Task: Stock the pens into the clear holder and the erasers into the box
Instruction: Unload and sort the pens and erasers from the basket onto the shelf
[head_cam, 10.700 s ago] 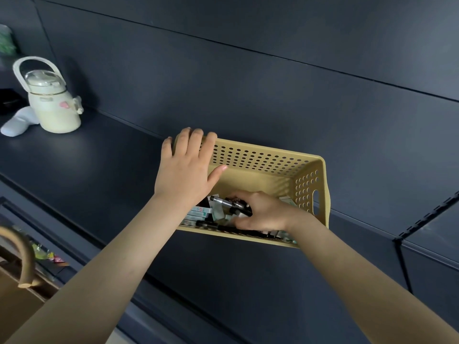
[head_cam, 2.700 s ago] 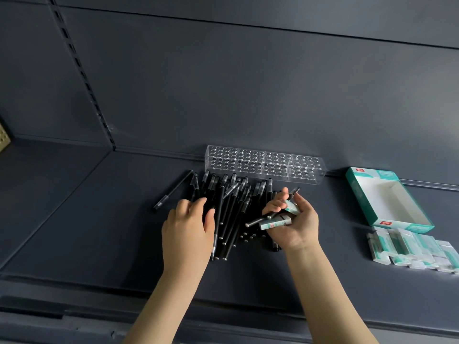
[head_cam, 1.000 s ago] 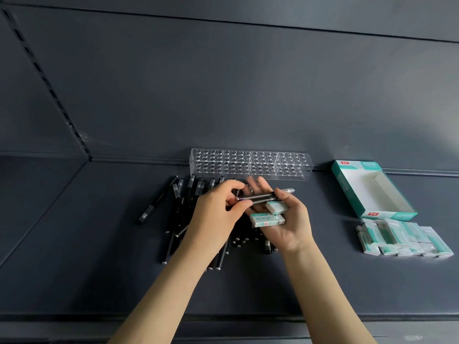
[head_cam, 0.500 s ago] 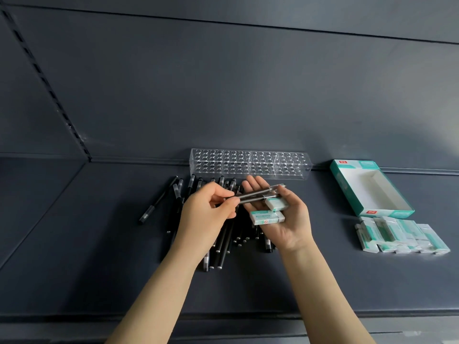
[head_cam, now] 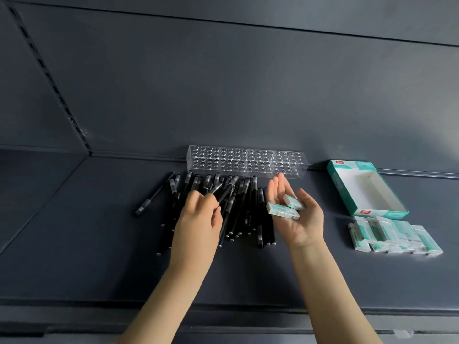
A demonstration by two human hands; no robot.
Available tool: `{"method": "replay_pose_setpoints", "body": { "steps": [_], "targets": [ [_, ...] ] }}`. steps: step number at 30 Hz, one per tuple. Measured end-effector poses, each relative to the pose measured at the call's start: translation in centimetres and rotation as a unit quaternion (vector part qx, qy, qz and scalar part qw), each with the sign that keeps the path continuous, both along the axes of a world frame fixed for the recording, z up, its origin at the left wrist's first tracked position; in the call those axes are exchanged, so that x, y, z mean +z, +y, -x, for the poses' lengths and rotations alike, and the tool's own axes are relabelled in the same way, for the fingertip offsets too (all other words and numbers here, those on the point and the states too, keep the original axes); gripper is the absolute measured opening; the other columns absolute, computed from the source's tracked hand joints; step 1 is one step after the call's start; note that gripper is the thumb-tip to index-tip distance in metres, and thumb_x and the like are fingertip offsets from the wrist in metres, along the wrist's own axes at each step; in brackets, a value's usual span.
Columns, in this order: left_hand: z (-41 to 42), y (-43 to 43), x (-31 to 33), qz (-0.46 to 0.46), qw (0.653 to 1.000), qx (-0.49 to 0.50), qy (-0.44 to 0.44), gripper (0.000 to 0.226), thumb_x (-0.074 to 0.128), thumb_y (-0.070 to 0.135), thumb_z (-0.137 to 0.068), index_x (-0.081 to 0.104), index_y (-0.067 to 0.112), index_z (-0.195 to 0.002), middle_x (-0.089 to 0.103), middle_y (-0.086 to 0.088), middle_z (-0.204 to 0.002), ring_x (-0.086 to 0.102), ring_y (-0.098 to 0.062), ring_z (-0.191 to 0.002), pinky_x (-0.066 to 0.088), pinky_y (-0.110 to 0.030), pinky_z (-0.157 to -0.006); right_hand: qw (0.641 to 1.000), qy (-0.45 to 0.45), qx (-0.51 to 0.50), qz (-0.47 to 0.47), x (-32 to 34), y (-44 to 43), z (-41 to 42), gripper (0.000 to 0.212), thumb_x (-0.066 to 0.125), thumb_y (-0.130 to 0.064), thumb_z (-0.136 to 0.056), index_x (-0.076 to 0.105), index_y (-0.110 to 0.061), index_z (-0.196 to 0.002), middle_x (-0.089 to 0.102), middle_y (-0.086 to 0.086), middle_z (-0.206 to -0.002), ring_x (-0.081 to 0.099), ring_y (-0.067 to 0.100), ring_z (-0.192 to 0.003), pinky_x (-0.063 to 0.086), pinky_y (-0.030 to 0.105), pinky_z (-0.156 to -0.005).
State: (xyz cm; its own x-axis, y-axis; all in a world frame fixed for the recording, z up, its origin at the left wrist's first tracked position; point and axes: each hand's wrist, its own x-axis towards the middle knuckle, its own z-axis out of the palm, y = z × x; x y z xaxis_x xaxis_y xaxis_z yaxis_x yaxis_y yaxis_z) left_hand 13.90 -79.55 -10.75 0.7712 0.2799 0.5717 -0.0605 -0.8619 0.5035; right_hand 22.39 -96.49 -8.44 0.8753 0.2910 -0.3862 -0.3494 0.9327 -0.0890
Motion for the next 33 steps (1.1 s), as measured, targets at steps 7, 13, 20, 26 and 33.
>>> {"method": "replay_pose_setpoints", "body": {
  "steps": [7,13,20,26,33],
  "targets": [
    [-0.2,-1.4,-0.4,-0.119,0.992,0.017,0.047,0.022,0.077,0.006,-0.076,0.055,0.009,-0.079,0.051,-0.006,-0.08,0.054,-0.026,-0.066,0.052,-0.039,-0.06,1.0,0.009,0.02,-0.001,-0.2,-1.4,1.0,0.042,0.042,-0.017,-0.098,0.057,0.008,-0.127,0.069,0.02,-0.111,0.064,0.029,-0.11,0.052,0.046,-0.087],
    [0.1,-1.4,0.0,-0.088,0.994,0.015,0.059,0.02,0.075,0.024,-0.082,0.065,0.007,-0.088,0.059,-0.006,-0.088,0.057,-0.028,-0.078,0.053,-0.041,-0.072,0.999,0.005,0.029,0.017,-0.5,-1.7,1.4,0.042,0.041,-0.02,-0.099,0.058,0.006,-0.127,0.069,0.018,-0.112,0.066,0.03,-0.103,0.05,0.043,-0.093],
    [0.6,-2.4,1.9,0.131,0.956,-0.235,0.114,0.026,0.075,0.029,-0.083,0.07,0.024,-0.108,0.062,0.013,-0.103,0.055,-0.004,-0.093,0.04,-0.01,-0.079,0.997,-0.039,0.023,0.067,-0.2,0.2,2.9,0.044,0.04,-0.019,-0.097,0.054,0.004,-0.132,0.066,0.018,-0.123,0.061,0.03,-0.118,0.045,0.04,-0.104],
    [0.4,-1.1,1.9,0.154,0.943,-0.265,0.13,0.026,0.079,0.026,-0.079,0.071,0.025,-0.104,0.06,0.015,-0.096,0.054,0.001,-0.089,0.037,-0.006,-0.074,0.994,-0.066,0.003,0.092,0.5,1.7,3.6,0.053,0.048,-0.017,-0.084,0.053,0.001,-0.134,0.066,0.017,-0.125,0.061,0.029,-0.119,0.042,0.038,-0.108],
    [1.1,0.2,2.6,0.167,0.934,-0.289,0.131,0.022,0.078,0.027,-0.079,0.061,0.023,-0.093,0.06,0.015,-0.09,0.057,-0.003,-0.086,0.042,-0.011,-0.071,0.991,-0.103,0.007,0.088,0.9,2.8,4.5,0.042,0.041,-0.017,-0.095,0.055,-0.001,-0.131,0.066,0.011,-0.125,0.062,0.027,-0.117,0.035,0.038,-0.113]
  ]
}}
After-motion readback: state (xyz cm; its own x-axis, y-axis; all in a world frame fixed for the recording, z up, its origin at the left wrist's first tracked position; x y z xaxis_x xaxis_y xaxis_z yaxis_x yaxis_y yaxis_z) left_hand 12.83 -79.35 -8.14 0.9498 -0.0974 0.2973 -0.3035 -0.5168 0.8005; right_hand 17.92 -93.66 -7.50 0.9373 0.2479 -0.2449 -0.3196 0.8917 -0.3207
